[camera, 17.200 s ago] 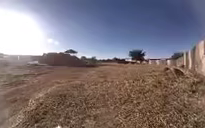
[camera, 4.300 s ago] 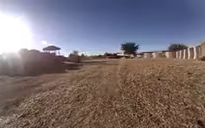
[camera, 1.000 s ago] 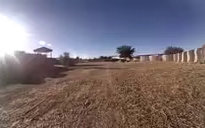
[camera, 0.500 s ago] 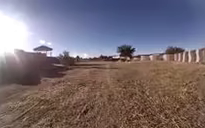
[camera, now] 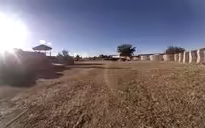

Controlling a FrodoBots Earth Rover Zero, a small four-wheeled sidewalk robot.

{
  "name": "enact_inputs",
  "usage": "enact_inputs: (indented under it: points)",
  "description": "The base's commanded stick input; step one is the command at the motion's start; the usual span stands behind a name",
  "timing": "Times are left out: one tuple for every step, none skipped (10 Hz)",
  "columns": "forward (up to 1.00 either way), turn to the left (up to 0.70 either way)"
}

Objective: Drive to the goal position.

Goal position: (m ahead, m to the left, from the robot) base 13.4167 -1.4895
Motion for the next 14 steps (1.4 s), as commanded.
enact_inputs:
  points:
    - [0.5,0.0]
    - [0.5,0.0]
    - [0.5,0.0]
    - [0.5,0.0]
    - [0.5,0.0]
    - [0.5,0.0]
    - [0.5,0.0]
    - [0.5,0.0]
    - [0.5,0.0]
    - [0.5,0.0]
    - [0.5,0.0]
    - [0.5,0.0]
    - [0.5,0.0]
    - [0.5,0.0]
